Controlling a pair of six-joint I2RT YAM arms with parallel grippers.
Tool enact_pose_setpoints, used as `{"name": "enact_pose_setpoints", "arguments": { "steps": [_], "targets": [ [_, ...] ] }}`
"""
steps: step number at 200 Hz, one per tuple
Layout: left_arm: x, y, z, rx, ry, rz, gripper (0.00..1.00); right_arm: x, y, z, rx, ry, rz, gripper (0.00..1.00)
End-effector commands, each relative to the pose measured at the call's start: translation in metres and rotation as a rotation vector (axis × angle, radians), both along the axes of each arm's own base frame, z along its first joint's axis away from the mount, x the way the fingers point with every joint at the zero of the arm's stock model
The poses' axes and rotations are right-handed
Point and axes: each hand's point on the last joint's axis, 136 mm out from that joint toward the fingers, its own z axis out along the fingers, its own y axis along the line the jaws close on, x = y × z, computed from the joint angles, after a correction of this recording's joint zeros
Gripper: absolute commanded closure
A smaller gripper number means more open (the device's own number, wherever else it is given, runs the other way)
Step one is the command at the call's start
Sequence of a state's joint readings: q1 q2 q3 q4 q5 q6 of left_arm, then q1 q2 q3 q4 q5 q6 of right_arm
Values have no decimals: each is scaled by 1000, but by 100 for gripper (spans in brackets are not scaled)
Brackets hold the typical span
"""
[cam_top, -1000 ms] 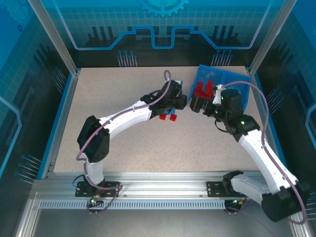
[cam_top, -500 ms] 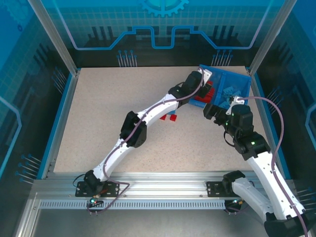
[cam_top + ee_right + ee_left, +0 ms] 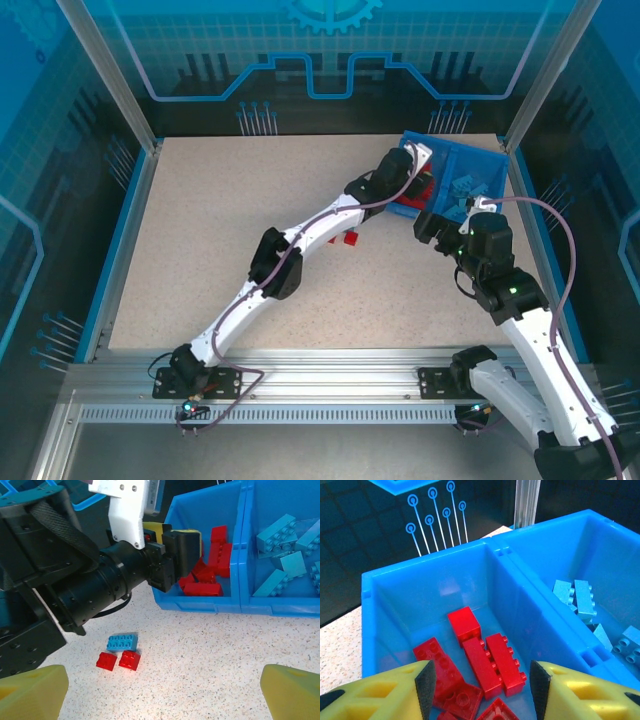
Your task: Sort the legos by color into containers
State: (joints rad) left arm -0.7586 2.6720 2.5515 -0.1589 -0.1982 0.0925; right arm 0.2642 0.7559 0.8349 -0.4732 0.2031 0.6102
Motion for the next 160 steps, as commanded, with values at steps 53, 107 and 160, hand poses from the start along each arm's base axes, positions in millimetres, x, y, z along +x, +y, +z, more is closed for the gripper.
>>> {"name": "enact_pose_setpoints", "arguments": {
  "steps": [53, 107, 160],
  "targets": [
    [-103, 98, 179, -305, -173, 40, 45, 11, 5, 8, -7, -21, 37, 0],
    [-209, 191, 187, -178, -208, -22, 44, 40, 85, 2, -130, -30, 356, 1],
    [-291, 248, 150, 158, -279, -205, 35, 61, 159, -78, -283, 226, 557, 4]
  ]
}}
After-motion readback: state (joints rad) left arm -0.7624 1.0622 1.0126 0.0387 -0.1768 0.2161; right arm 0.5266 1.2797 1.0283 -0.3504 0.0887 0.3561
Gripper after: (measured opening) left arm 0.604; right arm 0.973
